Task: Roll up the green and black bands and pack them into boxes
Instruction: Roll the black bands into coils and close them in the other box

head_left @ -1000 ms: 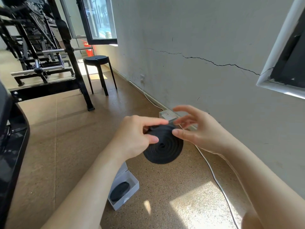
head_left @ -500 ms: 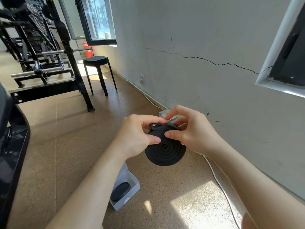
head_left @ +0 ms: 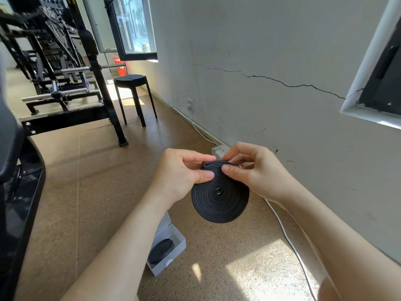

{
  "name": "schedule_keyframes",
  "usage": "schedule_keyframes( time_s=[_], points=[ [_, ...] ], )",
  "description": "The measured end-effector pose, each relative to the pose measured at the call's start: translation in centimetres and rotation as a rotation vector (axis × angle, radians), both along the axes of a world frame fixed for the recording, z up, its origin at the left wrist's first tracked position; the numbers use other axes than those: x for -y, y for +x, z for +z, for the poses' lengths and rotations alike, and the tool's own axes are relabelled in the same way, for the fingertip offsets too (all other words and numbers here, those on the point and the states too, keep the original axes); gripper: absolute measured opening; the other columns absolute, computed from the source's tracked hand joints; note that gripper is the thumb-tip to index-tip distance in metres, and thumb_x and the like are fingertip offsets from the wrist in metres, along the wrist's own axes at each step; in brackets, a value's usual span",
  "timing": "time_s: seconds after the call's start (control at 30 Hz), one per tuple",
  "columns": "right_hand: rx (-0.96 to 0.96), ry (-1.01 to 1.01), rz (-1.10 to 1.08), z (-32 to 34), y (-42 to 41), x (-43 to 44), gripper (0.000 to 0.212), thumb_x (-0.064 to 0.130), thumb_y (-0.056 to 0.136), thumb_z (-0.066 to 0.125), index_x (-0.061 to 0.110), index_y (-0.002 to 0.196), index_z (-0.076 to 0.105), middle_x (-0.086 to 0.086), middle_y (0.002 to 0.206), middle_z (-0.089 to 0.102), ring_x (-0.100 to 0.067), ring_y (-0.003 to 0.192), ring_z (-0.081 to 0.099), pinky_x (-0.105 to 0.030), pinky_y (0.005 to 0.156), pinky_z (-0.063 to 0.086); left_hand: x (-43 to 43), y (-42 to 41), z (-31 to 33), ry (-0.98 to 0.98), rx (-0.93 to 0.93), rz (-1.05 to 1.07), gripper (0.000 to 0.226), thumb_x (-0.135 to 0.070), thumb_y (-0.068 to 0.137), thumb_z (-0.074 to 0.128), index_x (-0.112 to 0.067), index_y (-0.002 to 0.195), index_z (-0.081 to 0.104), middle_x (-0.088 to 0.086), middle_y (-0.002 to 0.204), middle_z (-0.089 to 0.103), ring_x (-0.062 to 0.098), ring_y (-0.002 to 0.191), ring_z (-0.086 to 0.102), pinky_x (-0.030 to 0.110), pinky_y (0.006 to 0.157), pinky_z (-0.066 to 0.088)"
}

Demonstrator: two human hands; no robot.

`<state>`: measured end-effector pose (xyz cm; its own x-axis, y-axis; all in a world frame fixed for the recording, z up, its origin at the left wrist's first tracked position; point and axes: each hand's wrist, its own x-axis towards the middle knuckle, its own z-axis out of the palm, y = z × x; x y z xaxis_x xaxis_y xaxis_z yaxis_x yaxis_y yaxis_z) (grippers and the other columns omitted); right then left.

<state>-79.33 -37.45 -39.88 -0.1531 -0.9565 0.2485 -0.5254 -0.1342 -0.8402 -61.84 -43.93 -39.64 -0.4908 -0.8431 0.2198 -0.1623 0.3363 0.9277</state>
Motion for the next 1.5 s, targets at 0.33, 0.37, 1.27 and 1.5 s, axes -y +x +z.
schedule_keyframes(
  time_s=[0.33, 0.37, 1.27, 1.5],
  points=[
    [0.052, -0.03, -0.048, 0.0, 0.3, -0.1, 0.021, 0.012, 0.081, 0.076, 0.023, 0.08, 0.058, -0.008, 0.069, 0.07, -0.018, 0.06, 0.062, -0.032, 0.056, 0.05, 0.3, 0.3, 0.3, 0.052, -0.027, -0.082, 0.035, -0.006, 0.08, 0.074, -0.027, 0.108, 0.07, -0.004, 0.09, 0.076, 0.008, 0.086, 0.071, 0.02, 0.076, 0.055],
    [0.084, -0.04, -0.062, 0.0, 0.3, -0.1, 0.02, 0.011, 0.082, 0.075, 0.021, 0.08, 0.058, -0.012, 0.07, 0.07, -0.022, 0.061, 0.064, -0.036, 0.058, 0.051, 0.4, 0.6, 0.5, 0.064, 0.027, -0.144, 0.039, -0.011, 0.082, 0.072, -0.032, 0.114, 0.066, -0.004, 0.095, 0.075, 0.008, 0.09, 0.071, 0.023, 0.079, 0.055],
    [-0.764, 0.032, -0.031, 0.1, 7.9, 1.8, 0.121, 0.069, 0.053, 0.077, 0.017, 0.145, 0.017, 0.001, 0.141, 0.024, -0.021, 0.122, 0.047, -0.033, 0.088, 0.05, 1.9, 4.8, 0.3, 0.103, 0.104, -0.014, 0.075, 0.007, 0.068, 0.078, -0.047, 0.116, 0.059, 0.007, 0.099, 0.07, 0.027, 0.08, 0.071, 0.04, 0.053, 0.059],
    [-0.161, 0.05, 0.107, -1.1, 8.3, 3.4, 0.066, 0.046, 0.08, 0.072, 0.033, 0.137, 0.043, 0.008, 0.123, 0.05, -0.014, 0.112, 0.055, -0.036, 0.082, 0.058, 2.7, 7.9, 0.4, 0.06, 0.233, 0.017, 0.075, 0.005, 0.07, 0.076, -0.047, 0.121, 0.056, 0.0, 0.111, 0.063, 0.031, 0.091, 0.066, 0.034, 0.052, 0.058]
  ],
)
